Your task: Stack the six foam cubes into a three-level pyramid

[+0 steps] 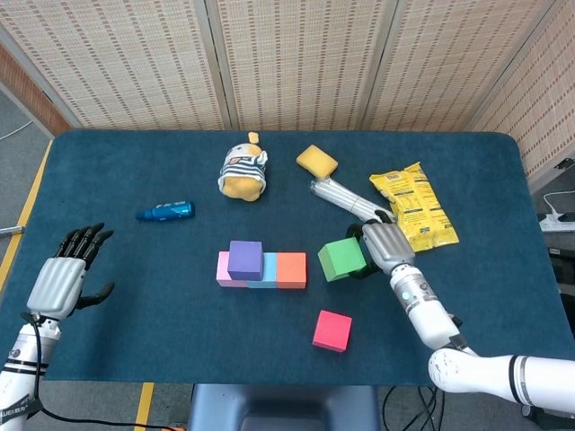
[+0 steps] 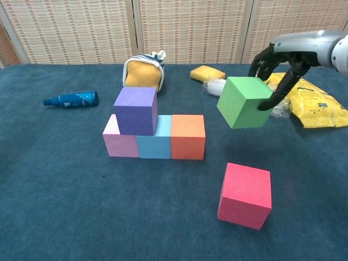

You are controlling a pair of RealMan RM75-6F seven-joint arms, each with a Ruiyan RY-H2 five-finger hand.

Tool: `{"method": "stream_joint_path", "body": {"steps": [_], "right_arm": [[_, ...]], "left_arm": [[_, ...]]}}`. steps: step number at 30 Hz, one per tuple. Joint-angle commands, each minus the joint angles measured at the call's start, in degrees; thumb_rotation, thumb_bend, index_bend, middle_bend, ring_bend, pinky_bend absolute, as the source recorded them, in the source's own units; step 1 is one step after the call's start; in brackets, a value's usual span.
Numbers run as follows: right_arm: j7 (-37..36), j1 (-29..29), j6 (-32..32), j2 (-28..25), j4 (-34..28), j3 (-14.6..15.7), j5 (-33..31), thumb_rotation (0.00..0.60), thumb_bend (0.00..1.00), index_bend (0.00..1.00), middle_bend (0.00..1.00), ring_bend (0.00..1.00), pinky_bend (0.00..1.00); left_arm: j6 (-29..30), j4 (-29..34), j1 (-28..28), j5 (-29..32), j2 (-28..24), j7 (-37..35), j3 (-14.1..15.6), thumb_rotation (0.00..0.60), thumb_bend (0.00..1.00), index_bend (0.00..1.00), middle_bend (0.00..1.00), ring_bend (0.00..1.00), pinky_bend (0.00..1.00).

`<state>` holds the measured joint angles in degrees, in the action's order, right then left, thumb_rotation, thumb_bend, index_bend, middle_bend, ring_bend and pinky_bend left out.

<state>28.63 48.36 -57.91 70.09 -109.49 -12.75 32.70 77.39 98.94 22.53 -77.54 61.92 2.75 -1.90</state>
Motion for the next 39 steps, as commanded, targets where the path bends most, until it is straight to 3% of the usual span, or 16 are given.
{"method": "stream_joint_path", "body": {"steps": [1, 9, 22, 32, 39], "right_arm": [[5.47, 5.18, -5.04, 2.29, -4.17, -3.0, -8.92, 0.6, 0.2, 0.68, 0.52, 0.35, 0.15], [9.68, 12.56, -9.24, 7.9, -3.01, -7.2, -20.6, 0.6, 0.2, 0.67, 0.52, 0.35, 0.12], [16.53, 20.44, -15.28, 15.91, 2.9, -10.02, -30.66, 0.6, 0.2, 0.65, 0.52, 0.35, 0.1], [20.63, 23.36, -20.2, 20.42, 5.48, -11.24, -32.53, 0.6, 0.2, 0.63, 0.52, 0.34, 0.09], [22.25, 23.09, -20.54, 21.59, 6.39, -10.92, -32.22, 0.6, 0.2, 0.49, 0.51, 0.27, 0.07]], "left_arm": [[0.18, -0.37, -0.45, -0.99, 0.11, -0.22, 0.08, 0.6, 0.3, 0.11, 0.04, 0.0, 0.09], [0.35, -0.42, -1.56, -3.13, 0.0, -0.83, 0.01, 0.6, 0.3, 0.1, 0.03, 0.0, 0.08], [0.75, -0.81, -3.47, -4.57, -0.15, -2.5, -0.28, 0.6, 0.3, 0.09, 0.02, 0.0, 0.08], [0.92, -2.23, -4.43, -5.89, 0.0, -4.94, -0.59, 0.6, 0.3, 0.08, 0.02, 0.0, 0.08], [0.35, -3.18, -4.67, -5.91, 0.23, -6.17, -0.97, 0.6, 0.3, 0.08, 0.02, 0.0, 0.08]]}}
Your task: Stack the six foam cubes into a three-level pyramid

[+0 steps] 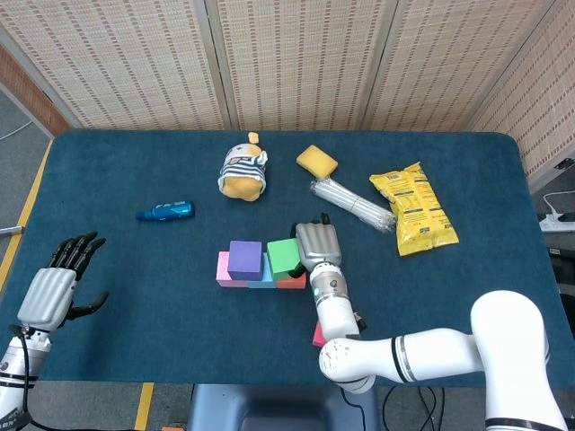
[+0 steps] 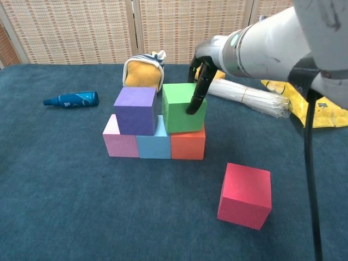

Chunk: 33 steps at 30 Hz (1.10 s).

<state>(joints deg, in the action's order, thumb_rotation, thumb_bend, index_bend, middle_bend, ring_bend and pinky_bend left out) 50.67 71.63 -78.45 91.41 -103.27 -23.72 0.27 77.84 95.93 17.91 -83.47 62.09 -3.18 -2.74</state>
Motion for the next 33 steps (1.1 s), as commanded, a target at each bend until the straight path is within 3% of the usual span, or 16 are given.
{"method": "stream_joint_path", "body": {"steps": [1, 10, 15, 22, 28, 33], "right_arm": [[0.19, -0.31, 0.07, 0.39, 0.16, -0.01, 0.34, 0.6, 0.2, 0.46, 0.5, 0.26, 0.07], [1.43, -1.23, 0.13, 0.5, -1.34, 0.61, 2.03, 0.6, 0.2, 0.12, 0.32, 0.13, 0.03], [1.27, -2.9, 3.48, -2.59, -4.68, 1.02, 3.75, 0.6, 0.2, 0.02, 0.19, 0.04, 0.01], [-0.42, -6.32, 14.71, -10.61, -5.79, 5.57, 13.62, 0.6, 0.12, 0.18, 0.16, 0.0, 0.0], [-4.13, -6.93, 23.97, -12.47, -1.36, 8.47, 21.34, 0.6, 0.08, 0.25, 0.16, 0.0, 0.0], [-6.09, -6.4, 26.35, -11.58, 1.57, 10.19, 25.15, 0.6, 0.06, 0.27, 0.16, 0.0, 0.0]], "left_arm": [[-0.14, -0.22, -0.08, 0.01, 0.08, -0.37, -0.19, 0.6, 0.3, 0.08, 0.02, 0.0, 0.08], [-0.95, -0.57, 0.02, 0.12, 0.57, -1.03, -0.83, 0.6, 0.3, 0.07, 0.0, 0.0, 0.08], [-1.22, -0.51, -0.03, 0.01, 0.54, -1.1, -0.97, 0.6, 0.3, 0.07, 0.0, 0.0, 0.08], [-1.6, -0.07, -0.39, 1.04, 0.14, -1.57, -1.42, 0.6, 0.3, 0.07, 0.0, 0.0, 0.08], [-1.8, 0.68, -0.9, 1.87, -0.28, -1.86, -1.58, 0.6, 0.3, 0.07, 0.0, 0.0, 0.08], [-2.54, 1.49, -1.15, 2.55, -0.96, -2.93, -1.59, 0.6, 0.3, 0.07, 0.0, 0.0, 0.08]]}}
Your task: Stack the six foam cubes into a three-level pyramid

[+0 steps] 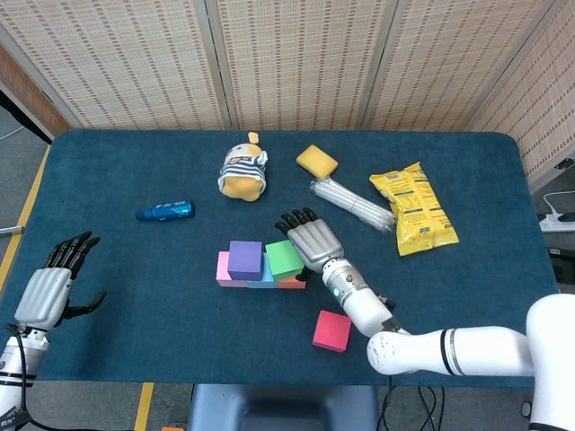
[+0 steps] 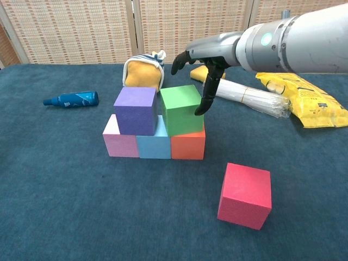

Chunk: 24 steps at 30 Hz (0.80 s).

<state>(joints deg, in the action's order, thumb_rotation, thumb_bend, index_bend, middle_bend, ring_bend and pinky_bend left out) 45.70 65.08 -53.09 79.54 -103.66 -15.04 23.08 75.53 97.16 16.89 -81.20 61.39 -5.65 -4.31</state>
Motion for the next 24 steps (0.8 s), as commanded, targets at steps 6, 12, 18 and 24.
{"method": "stream_joint_path", "body": {"steps": [6, 12, 18, 24], "right_arm": [[-2.46, 1.11, 2.31, 1.63, 4.27, 2.73, 3.15, 0.6, 0.06, 0.31, 0.16, 0.0, 0.0], [-3.43, 2.02, 0.92, 3.25, 5.78, 3.56, 2.56, 0.6, 0.06, 0.46, 0.16, 0.0, 0.0], [-4.28, 2.4, -1.43, 4.41, 5.72, 3.45, 0.7, 0.6, 0.08, 0.56, 0.16, 0.0, 0.0], [-4.43, 2.4, -5.99, 3.64, 2.15, 2.2, -3.08, 0.6, 0.09, 0.57, 0.17, 0.0, 0.0]], "left_arm": [[-0.25, 0.26, -0.53, 0.74, -0.43, -0.5, -0.09, 0.6, 0.3, 0.07, 0.0, 0.0, 0.08], [-0.25, 0.08, -0.75, 0.74, -0.39, -0.9, -0.27, 0.6, 0.3, 0.07, 0.0, 0.0, 0.08], [-0.18, -0.3, -0.89, 0.51, -0.19, -1.56, -0.47, 0.6, 0.3, 0.06, 0.0, 0.0, 0.08], [0.28, -0.58, -1.09, -0.16, -0.25, -2.04, -0.58, 0.6, 0.3, 0.06, 0.0, 0.0, 0.08]]}}
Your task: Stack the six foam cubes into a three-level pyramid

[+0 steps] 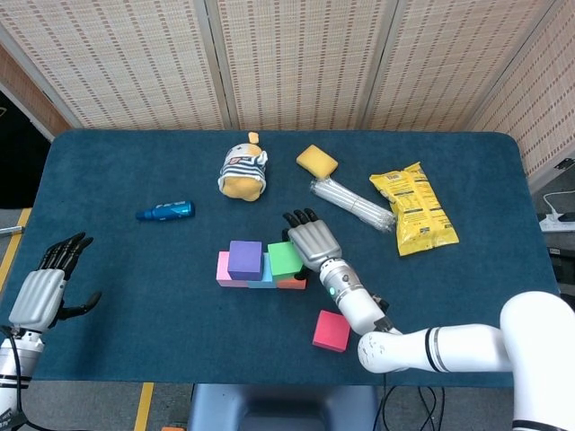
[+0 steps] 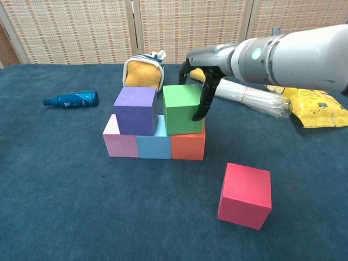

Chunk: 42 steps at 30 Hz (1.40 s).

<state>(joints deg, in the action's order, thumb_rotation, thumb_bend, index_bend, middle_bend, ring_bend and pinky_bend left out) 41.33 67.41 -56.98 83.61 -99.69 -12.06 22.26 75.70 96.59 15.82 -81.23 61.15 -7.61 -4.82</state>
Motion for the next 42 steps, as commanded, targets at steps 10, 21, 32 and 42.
{"method": "stream_joint_path", "body": {"steps": [10, 21, 32, 42], "right_arm": [[2.82, 2.84, -7.25, 0.71, -4.65, -3.6, -11.69, 0.6, 0.09, 0.57, 0.18, 0.0, 0.0], [6.11, 5.21, -11.34, 4.35, -2.98, -4.84, -14.96, 0.6, 0.1, 0.56, 0.18, 0.0, 0.0], [7.9, 5.44, -13.12, 6.29, -2.05, -5.67, -15.76, 0.6, 0.1, 0.55, 0.18, 0.0, 0.0], [9.03, 5.35, -13.77, 7.75, -1.09, -6.37, -15.66, 0.6, 0.1, 0.55, 0.18, 0.0, 0.0]], "left_arm": [[0.44, -0.23, -0.19, -1.03, 0.03, -0.61, -0.1, 0.6, 0.3, 0.06, 0.0, 0.0, 0.08], [0.41, -1.03, -0.42, -1.23, 0.14, -1.69, -0.09, 0.6, 0.3, 0.06, 0.0, 0.0, 0.08], [0.35, -2.4, -0.47, -1.93, 0.7, -3.19, 0.06, 0.6, 0.3, 0.06, 0.0, 0.0, 0.08], [0.44, -3.17, -0.57, -2.35, 1.12, -3.85, 0.2, 0.6, 0.3, 0.05, 0.0, 0.0, 0.08]]}}
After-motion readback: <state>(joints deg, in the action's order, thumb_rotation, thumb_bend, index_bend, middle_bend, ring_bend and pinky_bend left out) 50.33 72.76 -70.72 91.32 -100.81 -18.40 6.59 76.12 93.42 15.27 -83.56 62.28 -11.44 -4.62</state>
